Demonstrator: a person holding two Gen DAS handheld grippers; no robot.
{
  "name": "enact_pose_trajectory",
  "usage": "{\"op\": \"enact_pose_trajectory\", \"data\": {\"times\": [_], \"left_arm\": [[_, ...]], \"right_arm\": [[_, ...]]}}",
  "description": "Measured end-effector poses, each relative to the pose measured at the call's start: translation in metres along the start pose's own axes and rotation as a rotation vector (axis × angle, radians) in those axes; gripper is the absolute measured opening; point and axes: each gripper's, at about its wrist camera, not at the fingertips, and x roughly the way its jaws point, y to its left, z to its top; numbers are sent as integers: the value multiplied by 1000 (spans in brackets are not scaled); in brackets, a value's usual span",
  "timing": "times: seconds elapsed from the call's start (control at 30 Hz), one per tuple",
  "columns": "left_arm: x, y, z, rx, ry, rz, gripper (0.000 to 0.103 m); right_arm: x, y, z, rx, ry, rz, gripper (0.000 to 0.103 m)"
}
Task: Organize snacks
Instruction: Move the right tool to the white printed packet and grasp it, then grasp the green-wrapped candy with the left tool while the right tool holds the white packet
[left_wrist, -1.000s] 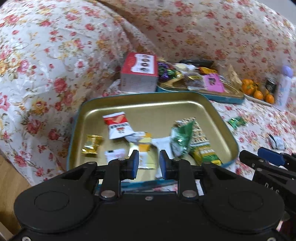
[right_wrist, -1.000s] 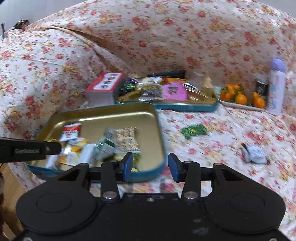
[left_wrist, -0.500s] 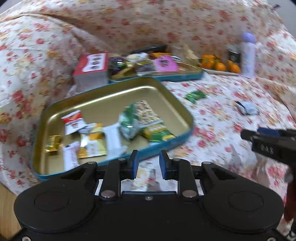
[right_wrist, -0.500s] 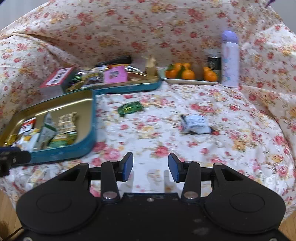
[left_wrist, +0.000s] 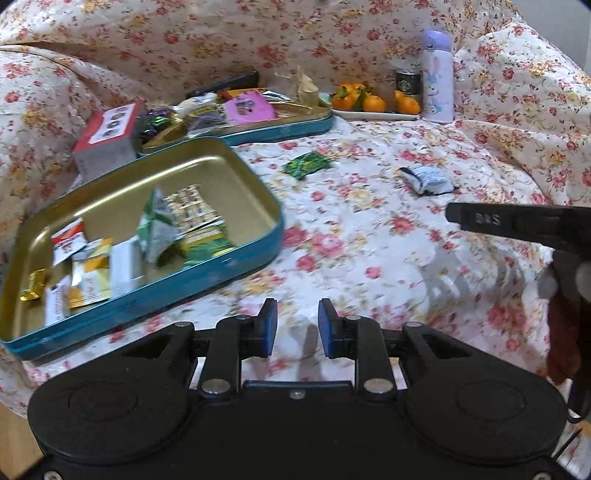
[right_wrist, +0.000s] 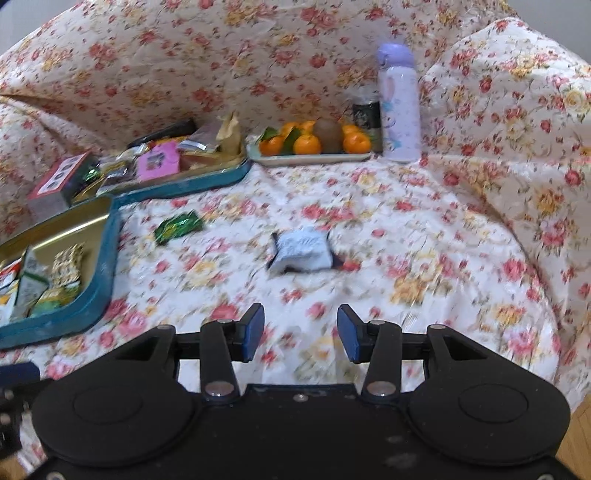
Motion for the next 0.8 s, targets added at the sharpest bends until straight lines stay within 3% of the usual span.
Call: {"op": "enact_pose_trajectory", "data": {"times": [0.3,0.8], "left_arm": [[10,-13,30,-51,-14,-7,34],[40,-19,80,-41,17,10,34]], "right_arm": [[29,-2,29,-30,-32,1,53],[75,-12,32,-76,-73,-56,56]]}}
